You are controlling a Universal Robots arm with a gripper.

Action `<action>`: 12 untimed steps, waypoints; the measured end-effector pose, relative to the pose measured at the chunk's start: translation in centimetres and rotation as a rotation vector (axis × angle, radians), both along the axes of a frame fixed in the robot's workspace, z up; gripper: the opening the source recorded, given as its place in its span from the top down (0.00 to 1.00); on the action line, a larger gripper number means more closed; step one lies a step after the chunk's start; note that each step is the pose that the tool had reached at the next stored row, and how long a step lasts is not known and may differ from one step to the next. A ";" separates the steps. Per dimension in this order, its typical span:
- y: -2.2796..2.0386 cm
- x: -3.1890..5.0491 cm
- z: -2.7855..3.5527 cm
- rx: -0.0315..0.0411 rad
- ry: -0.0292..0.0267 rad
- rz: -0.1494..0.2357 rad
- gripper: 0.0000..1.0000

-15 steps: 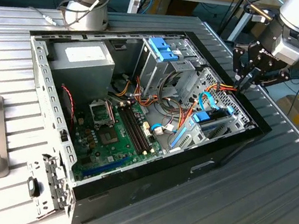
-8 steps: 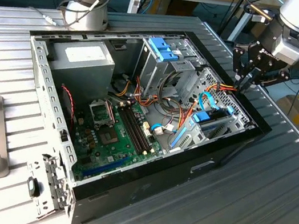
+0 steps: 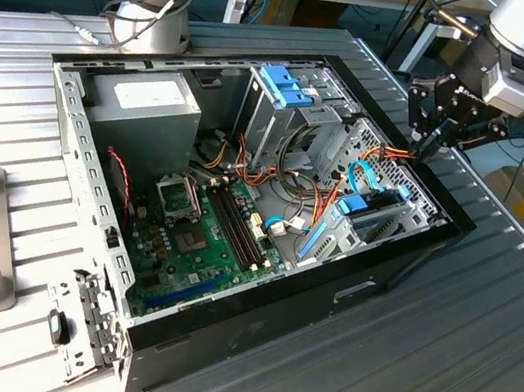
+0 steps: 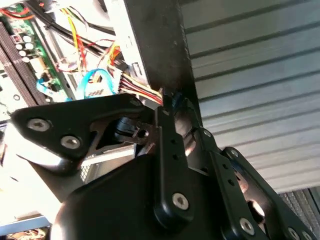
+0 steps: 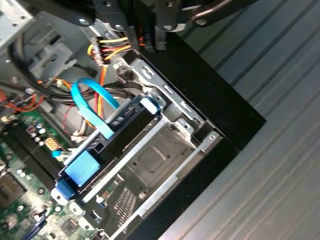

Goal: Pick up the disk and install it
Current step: 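Insert the second disk wire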

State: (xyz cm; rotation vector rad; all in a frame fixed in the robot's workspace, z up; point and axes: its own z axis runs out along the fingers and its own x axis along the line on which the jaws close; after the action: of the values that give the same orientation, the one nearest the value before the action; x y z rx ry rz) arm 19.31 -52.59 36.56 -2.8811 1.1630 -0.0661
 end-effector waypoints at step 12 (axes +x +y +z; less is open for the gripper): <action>0.13 0.16 0.00 0.0000 0.0003 0.004 0.73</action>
State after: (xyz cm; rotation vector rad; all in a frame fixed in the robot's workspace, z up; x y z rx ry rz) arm 19.47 -52.46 36.57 -2.8837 1.1568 -0.0656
